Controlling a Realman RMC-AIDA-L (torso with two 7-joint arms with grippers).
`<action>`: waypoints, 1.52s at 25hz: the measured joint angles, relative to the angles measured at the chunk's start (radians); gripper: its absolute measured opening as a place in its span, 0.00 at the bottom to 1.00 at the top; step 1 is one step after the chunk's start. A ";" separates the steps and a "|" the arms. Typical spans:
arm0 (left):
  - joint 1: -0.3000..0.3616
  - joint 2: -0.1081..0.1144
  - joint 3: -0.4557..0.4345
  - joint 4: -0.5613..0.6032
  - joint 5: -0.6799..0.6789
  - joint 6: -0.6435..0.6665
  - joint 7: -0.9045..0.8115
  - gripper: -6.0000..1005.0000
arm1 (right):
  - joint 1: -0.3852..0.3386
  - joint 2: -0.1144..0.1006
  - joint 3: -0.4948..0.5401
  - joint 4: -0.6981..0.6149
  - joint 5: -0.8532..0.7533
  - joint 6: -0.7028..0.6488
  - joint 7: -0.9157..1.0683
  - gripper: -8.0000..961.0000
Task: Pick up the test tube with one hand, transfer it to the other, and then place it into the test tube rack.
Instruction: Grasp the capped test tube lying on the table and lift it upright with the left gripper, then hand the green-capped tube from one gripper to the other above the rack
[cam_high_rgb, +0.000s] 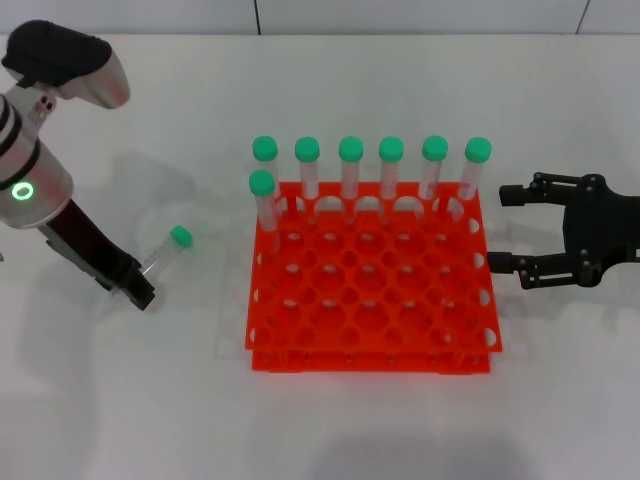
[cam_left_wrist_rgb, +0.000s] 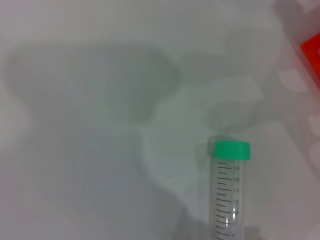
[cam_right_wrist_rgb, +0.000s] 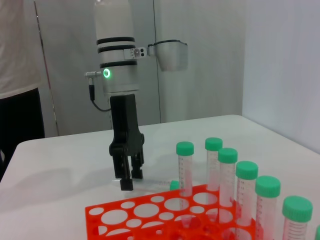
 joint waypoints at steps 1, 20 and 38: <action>-0.001 -0.002 0.000 -0.003 0.000 -0.001 0.000 0.58 | 0.000 0.000 0.000 0.000 0.000 0.001 0.000 0.88; 0.018 -0.012 0.012 0.082 -0.003 0.029 -0.011 0.20 | -0.003 -0.002 0.000 -0.001 0.010 0.004 -0.002 0.88; 0.242 -0.051 0.003 0.502 -0.616 -0.241 0.469 0.20 | -0.029 0.001 0.001 -0.023 0.062 -0.022 -0.010 0.87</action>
